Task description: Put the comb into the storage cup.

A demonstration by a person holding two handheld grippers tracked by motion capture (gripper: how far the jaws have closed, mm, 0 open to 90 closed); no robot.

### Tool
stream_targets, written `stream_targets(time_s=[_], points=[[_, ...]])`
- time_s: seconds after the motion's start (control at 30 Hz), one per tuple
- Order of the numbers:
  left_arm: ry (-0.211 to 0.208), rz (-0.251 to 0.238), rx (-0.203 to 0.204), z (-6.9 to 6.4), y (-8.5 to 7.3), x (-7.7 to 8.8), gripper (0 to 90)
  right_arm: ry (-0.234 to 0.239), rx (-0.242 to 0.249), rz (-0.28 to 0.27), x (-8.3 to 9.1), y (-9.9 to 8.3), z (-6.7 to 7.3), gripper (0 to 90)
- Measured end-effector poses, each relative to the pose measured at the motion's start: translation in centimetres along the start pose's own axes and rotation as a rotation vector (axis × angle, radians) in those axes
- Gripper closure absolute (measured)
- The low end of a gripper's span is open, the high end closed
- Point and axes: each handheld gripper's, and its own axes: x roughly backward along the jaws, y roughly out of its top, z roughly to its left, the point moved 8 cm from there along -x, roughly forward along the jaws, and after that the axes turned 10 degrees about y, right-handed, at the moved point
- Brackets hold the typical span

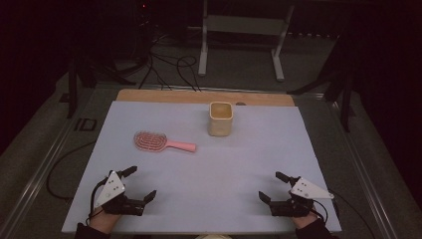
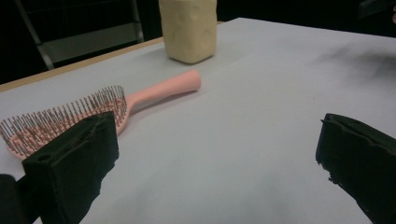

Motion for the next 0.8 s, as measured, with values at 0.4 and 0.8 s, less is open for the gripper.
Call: stream_targets(time_s=[0.4,0.8], points=[[0.003,0.001,0.0,0.1,0.14,-0.25,0.0,0.004,-0.008,-0.031,0.3,0.1,-0.1,7.8],[-0.015,0.022,-0.015,-0.42,0.15,-0.09,0.0,-0.029,0.034,-0.004,0.19,0.33,0.29,7.8]])
